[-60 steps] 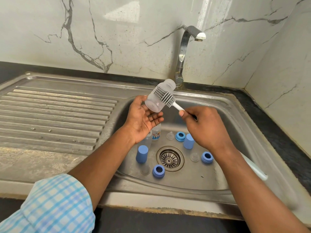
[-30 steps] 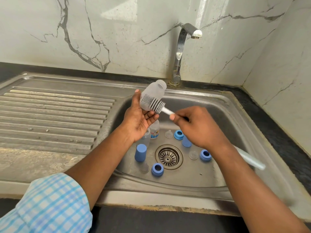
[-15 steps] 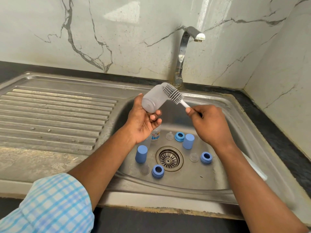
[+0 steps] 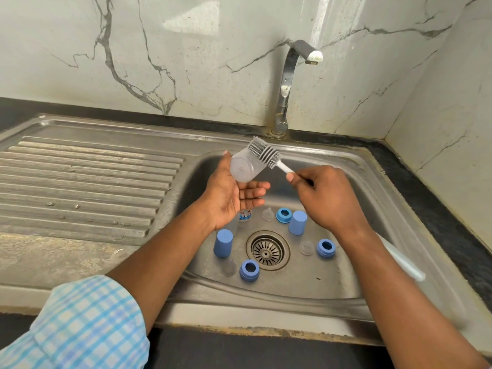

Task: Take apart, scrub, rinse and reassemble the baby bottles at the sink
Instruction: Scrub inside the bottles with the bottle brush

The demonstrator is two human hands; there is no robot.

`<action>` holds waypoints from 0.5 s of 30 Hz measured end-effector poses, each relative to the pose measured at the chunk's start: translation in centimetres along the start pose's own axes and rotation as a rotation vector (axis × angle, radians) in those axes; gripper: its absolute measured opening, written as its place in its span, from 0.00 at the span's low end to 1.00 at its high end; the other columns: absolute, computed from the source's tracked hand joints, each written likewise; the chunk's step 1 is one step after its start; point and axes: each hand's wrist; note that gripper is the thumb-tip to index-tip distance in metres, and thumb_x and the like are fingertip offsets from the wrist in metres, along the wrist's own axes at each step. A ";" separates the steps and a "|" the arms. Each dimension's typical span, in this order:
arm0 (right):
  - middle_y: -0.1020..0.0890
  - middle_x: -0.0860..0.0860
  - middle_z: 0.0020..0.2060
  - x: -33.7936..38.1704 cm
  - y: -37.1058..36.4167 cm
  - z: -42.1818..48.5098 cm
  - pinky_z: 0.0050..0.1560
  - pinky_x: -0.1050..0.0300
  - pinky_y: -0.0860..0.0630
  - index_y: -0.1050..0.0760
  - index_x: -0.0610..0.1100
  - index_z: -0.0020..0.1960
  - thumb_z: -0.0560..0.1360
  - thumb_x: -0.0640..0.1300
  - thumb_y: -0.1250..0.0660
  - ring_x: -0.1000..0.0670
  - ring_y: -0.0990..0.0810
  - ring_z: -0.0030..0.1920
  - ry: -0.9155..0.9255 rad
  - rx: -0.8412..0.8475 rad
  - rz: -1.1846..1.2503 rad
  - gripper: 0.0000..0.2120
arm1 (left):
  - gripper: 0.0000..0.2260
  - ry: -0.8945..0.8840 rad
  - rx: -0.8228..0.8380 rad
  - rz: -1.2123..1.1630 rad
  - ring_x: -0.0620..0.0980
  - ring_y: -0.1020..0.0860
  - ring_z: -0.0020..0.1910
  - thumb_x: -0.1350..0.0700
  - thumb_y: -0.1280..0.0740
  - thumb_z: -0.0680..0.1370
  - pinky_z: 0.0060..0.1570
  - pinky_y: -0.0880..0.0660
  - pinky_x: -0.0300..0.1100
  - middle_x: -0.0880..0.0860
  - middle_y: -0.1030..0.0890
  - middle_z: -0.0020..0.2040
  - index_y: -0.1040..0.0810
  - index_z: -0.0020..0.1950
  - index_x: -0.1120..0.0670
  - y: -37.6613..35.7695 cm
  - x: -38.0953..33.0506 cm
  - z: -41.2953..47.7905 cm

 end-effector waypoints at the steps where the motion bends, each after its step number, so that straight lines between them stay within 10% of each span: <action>1: 0.32 0.52 0.21 0.3 0.0 0.0 0.28 0.55 0.38 0.25 0.44 0.33 0.80 0.51 0.36 0.52 0.36 0.24 0.012 0.013 0.021 0.19 | 0.34 -0.010 0.030 0.009 0.48 0.19 0.27 0.33 0.56 0.81 0.27 0.21 0.40 0.60 0.16 0.37 0.29 0.66 0.60 0.2 -0.1 0.1; 8: 0.27 0.45 0.25 0.3 1.0 0.1 0.29 0.56 0.36 0.20 0.41 0.41 0.80 0.50 0.36 0.50 0.34 0.26 -0.081 0.040 0.046 0.16 | 0.18 -0.280 0.028 0.492 0.53 0.16 0.39 0.54 0.24 0.72 0.37 0.20 0.44 0.54 0.14 0.41 0.24 0.58 0.56 0.3 0.6 -0.1; 15: 0.27 0.46 0.25 -0.1 1.1 0.2 0.30 0.55 0.35 0.22 0.42 0.38 0.80 0.52 0.36 0.48 0.32 0.27 -0.142 0.081 0.016 0.17 | 0.20 -0.728 -0.337 1.047 0.43 0.24 0.49 0.35 0.28 0.70 0.51 0.26 0.41 0.43 0.26 0.50 0.20 0.57 0.43 1.9 0.3 0.8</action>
Point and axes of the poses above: each hand's wrist, its own z-axis towards the middle knuckle, its own y-axis out of the back of the hand, x = y × z
